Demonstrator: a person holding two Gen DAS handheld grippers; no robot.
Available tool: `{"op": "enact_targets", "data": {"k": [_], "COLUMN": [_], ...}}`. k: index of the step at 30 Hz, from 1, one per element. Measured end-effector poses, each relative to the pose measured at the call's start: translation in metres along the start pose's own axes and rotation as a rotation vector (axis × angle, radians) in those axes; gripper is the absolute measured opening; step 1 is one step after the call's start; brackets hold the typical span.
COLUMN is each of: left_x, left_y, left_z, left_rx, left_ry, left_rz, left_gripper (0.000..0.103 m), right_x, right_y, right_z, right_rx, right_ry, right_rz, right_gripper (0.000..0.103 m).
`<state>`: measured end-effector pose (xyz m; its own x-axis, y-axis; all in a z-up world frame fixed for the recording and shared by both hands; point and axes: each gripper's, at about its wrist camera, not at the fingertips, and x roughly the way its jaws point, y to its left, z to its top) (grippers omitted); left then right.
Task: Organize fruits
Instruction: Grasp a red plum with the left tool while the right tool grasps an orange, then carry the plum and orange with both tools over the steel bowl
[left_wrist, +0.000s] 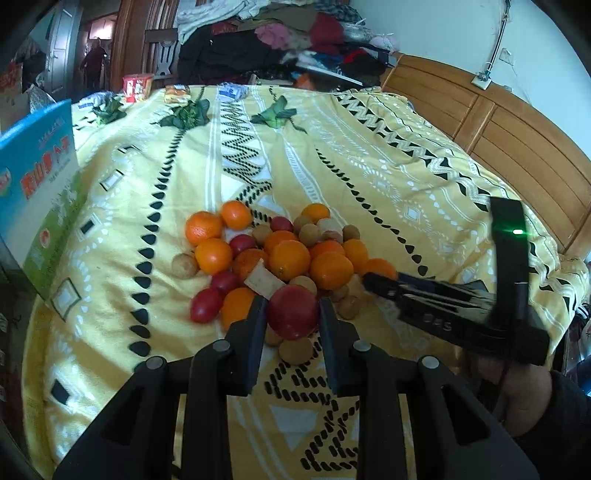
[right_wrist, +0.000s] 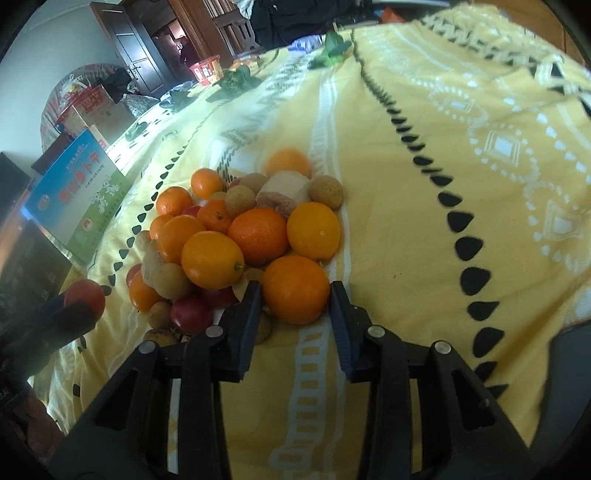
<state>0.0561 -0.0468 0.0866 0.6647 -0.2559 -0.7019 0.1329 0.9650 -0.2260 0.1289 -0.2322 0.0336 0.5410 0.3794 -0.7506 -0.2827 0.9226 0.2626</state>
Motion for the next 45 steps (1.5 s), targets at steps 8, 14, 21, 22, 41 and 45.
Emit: {"op": "enact_targets", "data": {"k": [8,14,21,22,41,45], "left_x": [-0.048,-0.099,-0.164,-0.173,-0.314,-0.326], "left_y": [0.026,0.048,0.081,0.087,0.24,0.266], "left_z": [0.016,0.022,0.02,0.018,-0.036,-0.051], "left_rx": [-0.044,-0.065,-0.106,-0.115,-0.354,-0.394], "left_ry": [-0.043,-0.124,-0.221,-0.234,-0.352,-0.342], "left_rz": [0.185,0.261,0.328,0.34,0.602,0.64], "left_gripper": [0.028,0.028,0.028,0.028,0.028,0.028], "right_x": [-0.082,-0.112,-0.132,-0.134,-0.137,-0.126], "right_y": [0.049,0.103,0.168,0.179,0.392,0.432], "right_z": [0.014,0.022,0.025,0.025,0.006,-0.001], "right_rx": [-0.067,-0.144,-0.244,-0.259,-0.541,-0.59], "right_ry": [-0.167,-0.22,-0.253,-0.257,-0.231,-0.196], "right_rz": [-0.043,0.012,0.076,0.085,0.331,0.388], "right_gripper": [0.037,0.037,0.037,0.037,0.037,0.037]}}
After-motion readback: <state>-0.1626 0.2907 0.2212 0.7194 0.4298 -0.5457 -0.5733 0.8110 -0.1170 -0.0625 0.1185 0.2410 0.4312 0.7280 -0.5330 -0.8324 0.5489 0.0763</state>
